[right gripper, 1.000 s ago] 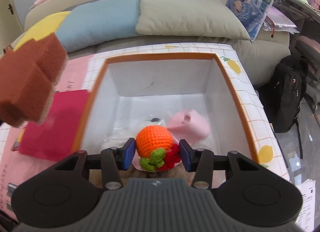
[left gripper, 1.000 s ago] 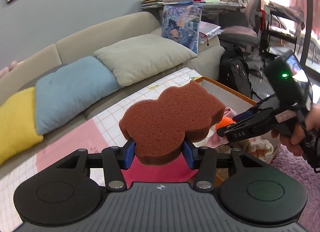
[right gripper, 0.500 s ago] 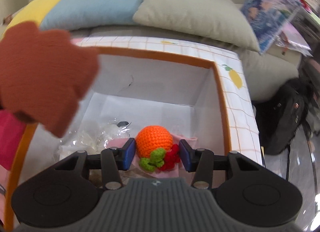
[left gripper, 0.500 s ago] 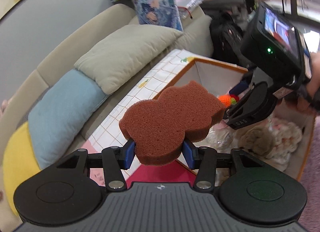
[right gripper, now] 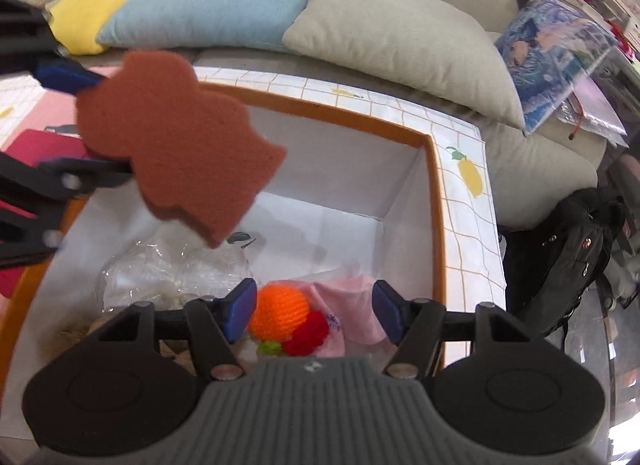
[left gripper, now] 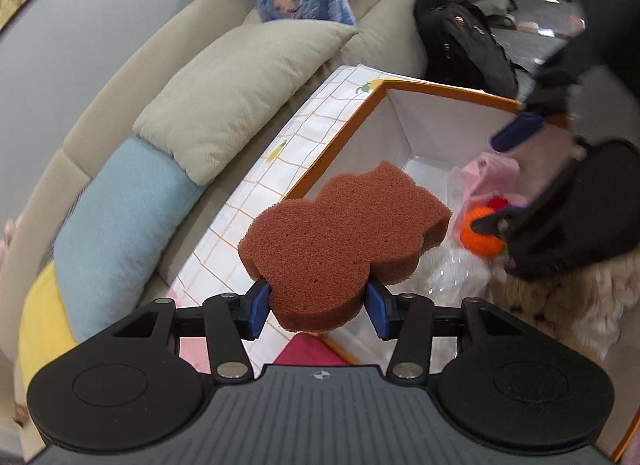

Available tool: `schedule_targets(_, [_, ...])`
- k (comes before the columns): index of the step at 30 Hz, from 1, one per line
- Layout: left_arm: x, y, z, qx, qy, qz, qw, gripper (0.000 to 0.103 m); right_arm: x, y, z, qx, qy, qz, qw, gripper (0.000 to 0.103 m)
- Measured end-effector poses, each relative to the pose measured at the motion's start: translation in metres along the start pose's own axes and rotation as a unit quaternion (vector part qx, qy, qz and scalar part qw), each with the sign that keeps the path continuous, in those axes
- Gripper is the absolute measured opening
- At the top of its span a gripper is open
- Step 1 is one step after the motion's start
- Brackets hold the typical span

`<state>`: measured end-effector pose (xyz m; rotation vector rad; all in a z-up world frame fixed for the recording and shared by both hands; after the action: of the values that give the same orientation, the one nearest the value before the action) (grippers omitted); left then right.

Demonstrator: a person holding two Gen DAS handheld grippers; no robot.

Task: Organize soft objects
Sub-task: 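Carry the sponge and crochet fruit into the orange box and release both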

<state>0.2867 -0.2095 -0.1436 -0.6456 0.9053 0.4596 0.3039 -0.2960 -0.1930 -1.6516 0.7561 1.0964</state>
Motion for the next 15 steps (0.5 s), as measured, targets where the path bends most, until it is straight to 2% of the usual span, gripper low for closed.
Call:
schedule_targets(3, [0.006,-0.003,-0.004,-0.008,-0.006,0.004,0.9999,0.057,-0.005,0.003,0.002,0.001,0.003,-0.005,1.0,0.064])
schedule_targets(6, [0.014,-0.001,-0.012,0.001,0.0,0.023,0.9997,0.058,-0.007,0.007,0.003,0.002,0.006,-0.007,1.0,0.065])
schedule_targets(9, [0.017,0.003,-0.015,0.004,0.001,0.031,0.9995,0.064,-0.009,0.009,0.004,0.004,0.004,-0.007,1.0,0.066])
schedule_targets(15, [0.007,0.003,-0.012,-0.001,0.009,0.013,0.9999,0.073,-0.01,0.011,0.007,0.005,0.01,-0.005,1.0,0.071])
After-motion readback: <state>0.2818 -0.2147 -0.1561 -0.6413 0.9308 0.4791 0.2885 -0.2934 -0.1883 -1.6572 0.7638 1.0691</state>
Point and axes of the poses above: each gripper's, at about its wrist camera, not at the fingertips, and x roughly the way its jaws point, z to its left, y to its underside, the point moved 8 cm from there along x, roughly the way its jaws point, and after that the axes turned 12 degrees about z, right-handed, at the moved point
